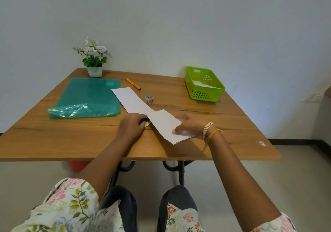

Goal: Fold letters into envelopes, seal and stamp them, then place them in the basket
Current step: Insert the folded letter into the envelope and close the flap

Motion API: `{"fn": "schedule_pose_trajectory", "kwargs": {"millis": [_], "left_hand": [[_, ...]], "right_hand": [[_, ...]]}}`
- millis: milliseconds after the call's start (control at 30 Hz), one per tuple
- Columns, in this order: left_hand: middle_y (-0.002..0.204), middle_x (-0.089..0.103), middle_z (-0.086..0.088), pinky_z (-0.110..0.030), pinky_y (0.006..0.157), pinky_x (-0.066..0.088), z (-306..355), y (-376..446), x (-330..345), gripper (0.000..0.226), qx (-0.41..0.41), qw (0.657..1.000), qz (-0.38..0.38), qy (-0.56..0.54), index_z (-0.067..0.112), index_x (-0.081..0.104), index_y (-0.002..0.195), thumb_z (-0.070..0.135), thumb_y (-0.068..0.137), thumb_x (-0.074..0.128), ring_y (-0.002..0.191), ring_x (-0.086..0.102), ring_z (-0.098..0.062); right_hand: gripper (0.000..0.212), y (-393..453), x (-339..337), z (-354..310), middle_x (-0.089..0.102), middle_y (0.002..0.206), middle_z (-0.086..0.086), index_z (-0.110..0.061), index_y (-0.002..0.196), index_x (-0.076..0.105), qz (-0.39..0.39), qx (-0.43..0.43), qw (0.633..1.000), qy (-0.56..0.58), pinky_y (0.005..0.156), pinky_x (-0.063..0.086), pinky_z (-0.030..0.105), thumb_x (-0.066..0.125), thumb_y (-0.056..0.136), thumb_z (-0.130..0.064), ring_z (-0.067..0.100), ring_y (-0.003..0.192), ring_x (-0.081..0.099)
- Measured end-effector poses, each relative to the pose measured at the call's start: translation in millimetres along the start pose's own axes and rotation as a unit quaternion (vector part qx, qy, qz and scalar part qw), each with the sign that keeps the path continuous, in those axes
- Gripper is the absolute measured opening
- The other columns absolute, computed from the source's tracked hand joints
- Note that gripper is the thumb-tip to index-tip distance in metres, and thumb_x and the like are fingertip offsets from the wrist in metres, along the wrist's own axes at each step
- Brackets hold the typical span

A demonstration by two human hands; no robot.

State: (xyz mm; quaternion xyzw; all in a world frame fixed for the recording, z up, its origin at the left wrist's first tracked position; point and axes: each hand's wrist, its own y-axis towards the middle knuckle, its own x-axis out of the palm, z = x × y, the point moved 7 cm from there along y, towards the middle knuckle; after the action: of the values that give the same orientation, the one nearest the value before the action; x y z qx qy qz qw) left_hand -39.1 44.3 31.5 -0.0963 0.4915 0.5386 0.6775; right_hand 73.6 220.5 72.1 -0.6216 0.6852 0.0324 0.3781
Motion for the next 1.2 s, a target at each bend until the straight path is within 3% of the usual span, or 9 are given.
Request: {"fn": "schedule_pose_trajectory", "kwargs": {"millis": [133, 267, 533, 767, 900, 1033, 1133, 1200], "left_hand": [[0.117, 0.07, -0.002, -0.036, 0.086, 0.053, -2.4, 0.1, -0.7, 0.032, -0.007, 1.0, 0.007, 0.005, 0.021, 0.066, 0.122, 0.02, 0.09, 0.063, 0.105, 0.062, -0.019], [0.115, 0.07, -0.004, -0.035, 0.084, 0.052, -2.7, 2.7, -0.7, 0.033, -0.01, 1.0, 0.006, 0.011, 0.019, 0.066, 0.123, 0.021, 0.09, 0.063, 0.104, 0.061, -0.02], [0.122, 0.067, -0.004, -0.039, 0.092, 0.049, 0.7, -2.4, 8.2, 0.034, 0.019, 0.999, -0.013, 0.026, 0.017, 0.064, 0.125, 0.013, 0.094, 0.053, 0.112, 0.059, -0.022], [0.123, 0.067, -0.004, -0.033, 0.09, 0.049, -2.8, -2.1, 5.1, 0.03, -0.007, 1.0, 0.007, -0.005, 0.017, 0.065, 0.124, 0.023, 0.098, 0.053, 0.112, 0.06, -0.021], [0.111, 0.071, -0.006, -0.031, 0.082, 0.053, -3.8, -3.1, -1.2, 0.03, 0.005, 0.999, 0.048, -0.02, 0.016, 0.066, 0.122, 0.015, 0.092, 0.062, 0.099, 0.065, -0.02], [0.104, 0.073, -0.007, -0.027, 0.075, 0.055, 0.6, -6.3, -4.3, 0.035, 0.026, 0.997, 0.063, -0.031, 0.014, 0.066, 0.121, 0.012, 0.087, 0.069, 0.089, 0.068, -0.017], [0.105, 0.073, -0.006, -0.026, 0.075, 0.056, 0.4, -7.4, -4.1, 0.036, 0.031, 0.997, 0.061, -0.034, 0.015, 0.066, 0.122, 0.014, 0.086, 0.07, 0.09, 0.068, -0.016], [0.106, 0.073, -0.005, -0.027, 0.077, 0.056, -0.4, -5.1, -4.9, 0.039, 0.028, 0.997, 0.055, -0.036, 0.017, 0.064, 0.125, 0.015, 0.086, 0.07, 0.092, 0.068, -0.016]], "right_hand": [[0.071, -4.2, -1.1, -3.0, 0.053, 0.112, 0.009, -0.014, 0.144, 0.037, 0.014, 0.016, 0.999, 0.023, 0.078, 0.055, 0.034, 0.069, 0.082, -0.005, 0.029, 0.105, 0.06], [0.067, -7.0, -3.0, -9.2, 0.06, 0.111, 0.012, -0.012, 0.143, 0.037, 0.007, 0.017, 0.999, 0.038, 0.063, 0.056, 0.029, 0.065, 0.084, -0.001, 0.025, 0.094, 0.063], [0.063, -1.6, 18.2, -11.1, 0.058, 0.11, 0.01, -0.011, 0.141, 0.04, -0.022, 0.031, 0.998, 0.053, 0.048, 0.055, 0.023, 0.066, 0.083, 0.001, 0.017, 0.077, 0.062], [0.064, 2.2, 25.7, -9.3, 0.055, 0.124, 0.012, -0.013, 0.141, 0.043, -0.059, 0.041, 0.994, 0.084, 0.051, 0.056, 0.022, 0.067, 0.083, 0.0, 0.023, 0.097, 0.06], [0.059, 5.7, 23.3, -9.3, 0.058, 0.11, 0.006, -0.014, 0.138, 0.046, -0.069, 0.041, 0.993, 0.084, 0.064, 0.056, 0.025, 0.066, 0.084, -0.001, 0.022, 0.099, 0.06], [0.052, 9.9, 23.7, -13.3, 0.06, 0.104, 0.008, -0.011, 0.133, 0.052, -0.071, 0.043, 0.992, 0.097, 0.059, 0.055, 0.022, 0.066, 0.084, -0.002, 0.019, 0.091, 0.06], [0.049, 17.5, 29.8, -19.2, 0.06, 0.096, 0.005, -0.013, 0.131, 0.052, -0.045, 0.034, 0.988, 0.142, 0.06, 0.054, 0.023, 0.066, 0.085, -0.001, 0.016, 0.083, 0.059], [0.057, 27.2, 35.6, -21.5, 0.06, 0.11, 0.009, -0.013, 0.134, 0.047, 0.002, 0.019, 0.987, 0.158, 0.055, 0.054, 0.022, 0.07, 0.082, -0.003, 0.02, 0.089, 0.059]]}}
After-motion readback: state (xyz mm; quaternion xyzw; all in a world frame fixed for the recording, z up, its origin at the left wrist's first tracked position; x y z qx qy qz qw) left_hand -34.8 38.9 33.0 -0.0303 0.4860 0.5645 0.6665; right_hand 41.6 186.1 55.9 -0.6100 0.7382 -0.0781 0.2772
